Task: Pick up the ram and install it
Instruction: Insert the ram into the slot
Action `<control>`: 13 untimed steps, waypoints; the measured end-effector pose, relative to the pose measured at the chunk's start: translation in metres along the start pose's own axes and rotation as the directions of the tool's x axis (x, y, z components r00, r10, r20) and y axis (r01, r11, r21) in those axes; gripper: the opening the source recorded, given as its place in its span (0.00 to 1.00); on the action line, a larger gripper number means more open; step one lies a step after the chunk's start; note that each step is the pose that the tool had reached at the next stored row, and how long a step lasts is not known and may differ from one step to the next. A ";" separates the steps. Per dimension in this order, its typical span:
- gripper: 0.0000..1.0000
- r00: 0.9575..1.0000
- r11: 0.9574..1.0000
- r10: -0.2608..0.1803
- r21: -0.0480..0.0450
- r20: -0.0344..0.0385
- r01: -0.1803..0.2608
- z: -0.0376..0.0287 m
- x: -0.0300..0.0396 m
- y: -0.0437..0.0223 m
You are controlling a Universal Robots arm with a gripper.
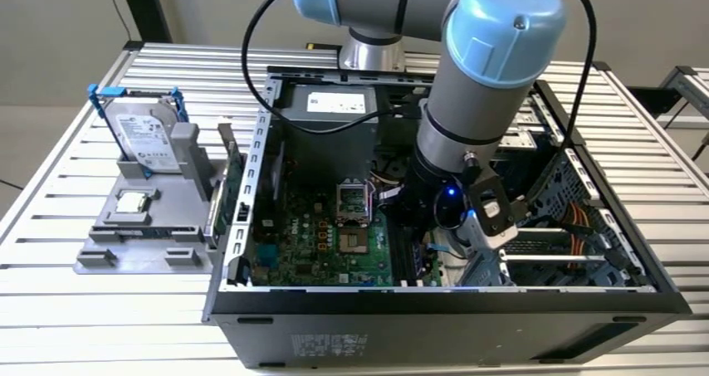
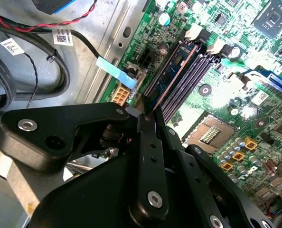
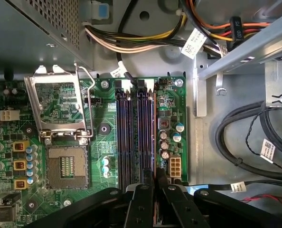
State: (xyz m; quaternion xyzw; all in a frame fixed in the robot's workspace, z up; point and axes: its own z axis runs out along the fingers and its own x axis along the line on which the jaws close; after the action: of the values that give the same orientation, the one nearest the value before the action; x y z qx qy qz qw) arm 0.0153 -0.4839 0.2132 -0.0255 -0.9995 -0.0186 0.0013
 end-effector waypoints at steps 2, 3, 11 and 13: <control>0.00 1.000 1.000 -0.001 0.000 0.000 0.001 0.0001 0.0000 0.0001; 0.00 1.000 1.000 -0.001 0.000 0.000 0.001 0.0000 0.0001 0.0001; 0.00 1.000 1.000 -0.011 0.001 0.000 0.011 0.0002 0.0001 0.0001; 0.00 1.000 1.000 -0.014 0.001 -0.001 0.014 0.0004 0.0001 0.0001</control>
State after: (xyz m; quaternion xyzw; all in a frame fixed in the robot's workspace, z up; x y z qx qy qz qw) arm 0.0151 -0.4838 0.2128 -0.0186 -0.9997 -0.0183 0.0015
